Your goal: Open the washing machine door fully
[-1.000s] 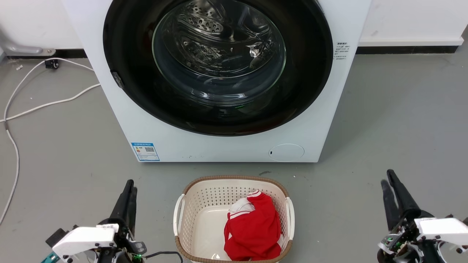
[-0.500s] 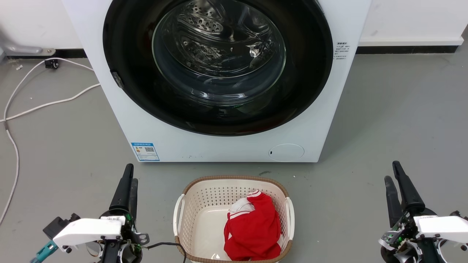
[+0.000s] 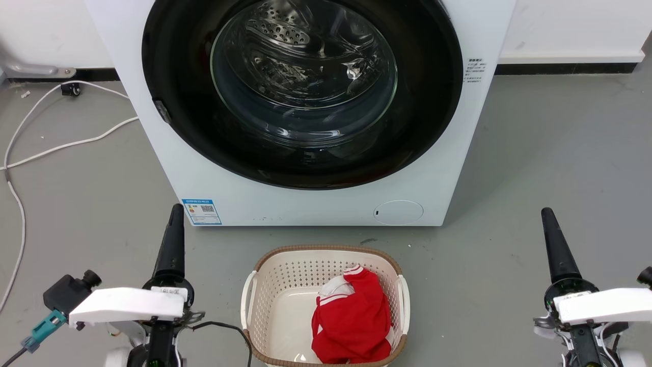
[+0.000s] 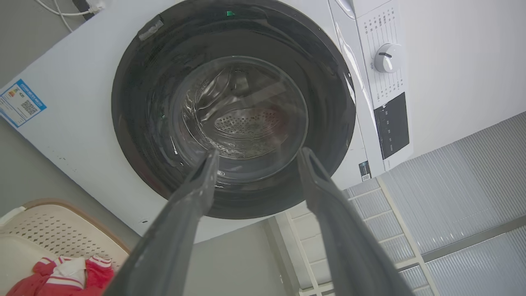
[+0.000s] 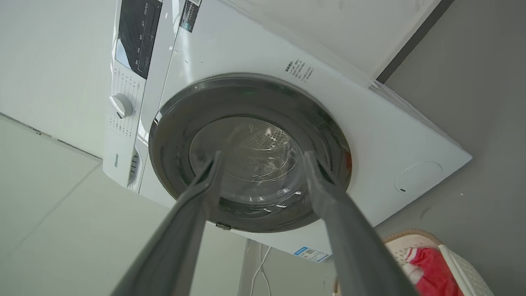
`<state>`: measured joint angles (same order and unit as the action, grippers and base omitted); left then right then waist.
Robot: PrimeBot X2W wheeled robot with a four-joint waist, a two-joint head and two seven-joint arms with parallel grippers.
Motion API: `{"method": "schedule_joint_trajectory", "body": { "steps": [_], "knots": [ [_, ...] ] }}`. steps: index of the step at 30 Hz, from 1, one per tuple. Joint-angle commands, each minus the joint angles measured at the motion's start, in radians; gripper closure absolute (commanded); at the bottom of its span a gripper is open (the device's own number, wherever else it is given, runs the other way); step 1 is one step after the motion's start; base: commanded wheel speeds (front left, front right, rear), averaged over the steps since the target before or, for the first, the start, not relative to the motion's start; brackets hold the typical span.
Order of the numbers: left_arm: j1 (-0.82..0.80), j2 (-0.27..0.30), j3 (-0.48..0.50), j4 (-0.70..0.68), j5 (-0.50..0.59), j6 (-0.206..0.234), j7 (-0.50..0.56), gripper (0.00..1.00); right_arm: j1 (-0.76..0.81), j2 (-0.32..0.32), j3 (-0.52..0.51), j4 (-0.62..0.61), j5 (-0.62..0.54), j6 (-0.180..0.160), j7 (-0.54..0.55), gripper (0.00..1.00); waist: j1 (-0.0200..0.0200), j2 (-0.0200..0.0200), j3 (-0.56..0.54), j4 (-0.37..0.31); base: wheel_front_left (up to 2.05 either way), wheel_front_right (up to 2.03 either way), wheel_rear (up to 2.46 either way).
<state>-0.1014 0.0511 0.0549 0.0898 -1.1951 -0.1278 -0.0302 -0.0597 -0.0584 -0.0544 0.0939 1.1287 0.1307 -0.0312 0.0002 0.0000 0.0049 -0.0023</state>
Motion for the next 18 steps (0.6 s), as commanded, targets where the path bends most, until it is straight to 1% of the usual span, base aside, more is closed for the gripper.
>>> {"method": "schedule_joint_trajectory", "body": {
  "steps": [1, 3, 4, 5, 6, 7, 8, 10, 11, 18],
  "knots": [
    [-0.026, 0.003, -0.002, -0.027, 0.049, -0.002, -0.009, 0.00, -0.011, -0.002, 0.002, -0.030, -0.062, 0.000, -0.011, 0.00, -0.0001, 0.0000, 0.000, 0.001, 0.00, 0.00, 0.00],
    [-0.027, 0.004, -0.005, -0.034, 0.100, -0.002, -0.016, 0.00, -0.008, -0.002, 0.007, -0.041, -0.128, 0.000, -0.018, 0.00, -0.0001, 0.0000, 0.000, 0.001, 0.00, 0.00, 0.00],
    [-0.027, 0.004, -0.005, -0.034, 0.100, -0.002, -0.016, 0.00, -0.008, -0.002, 0.007, -0.041, -0.128, 0.000, -0.018, 0.00, -0.0001, 0.0000, 0.000, 0.001, 0.00, 0.00, 0.00],
    [-0.026, 0.004, -0.006, -0.038, 0.146, -0.002, -0.023, 0.00, -0.004, -0.001, 0.013, -0.051, -0.189, 0.000, -0.025, 0.00, -0.0001, 0.0000, 0.000, 0.001, 0.00, 0.00, 0.00],
    [-0.026, 0.004, -0.006, -0.041, 0.169, -0.002, -0.027, 0.00, -0.003, -0.001, 0.016, -0.057, -0.217, 0.000, -0.028, 0.00, -0.0001, 0.0000, 0.000, 0.002, 0.00, 0.00, 0.00],
    [-0.026, 0.004, -0.006, -0.041, 0.169, -0.002, -0.027, 0.00, -0.003, -0.001, 0.016, -0.057, -0.217, 0.000, -0.028, 0.00, -0.0001, 0.0000, 0.000, 0.002, 0.00, 0.00, 0.00],
    [-0.025, 0.004, -0.007, -0.044, 0.214, -0.002, -0.034, 0.00, 0.003, 0.000, 0.020, -0.064, -0.269, 0.000, -0.035, 0.00, -0.0001, 0.0000, -0.001, 0.002, 0.00, 0.00, 0.00],
    [-0.023, 0.010, -0.012, -0.048, 0.265, -0.002, -0.040, 0.00, 0.008, 0.001, 0.023, -0.069, -0.318, 0.000, -0.042, 0.00, -0.0001, 0.0000, -0.001, 0.002, 0.00, 0.00, 0.00],
    [-0.023, 0.010, -0.012, -0.048, 0.265, -0.002, -0.040, 0.00, 0.008, 0.001, 0.023, -0.069, -0.318, 0.000, -0.042, 0.00, -0.0001, 0.0000, -0.001, 0.002, 0.00, 0.00, 0.00],
    [-0.013, 0.016, -0.020, -0.047, 0.415, -0.002, -0.063, 0.00, 0.022, 0.002, 0.029, -0.082, -0.445, 0.000, -0.048, 0.00, -0.0001, 0.0000, -0.003, 0.002, 0.00, 0.00, 0.00]
  ]
}}
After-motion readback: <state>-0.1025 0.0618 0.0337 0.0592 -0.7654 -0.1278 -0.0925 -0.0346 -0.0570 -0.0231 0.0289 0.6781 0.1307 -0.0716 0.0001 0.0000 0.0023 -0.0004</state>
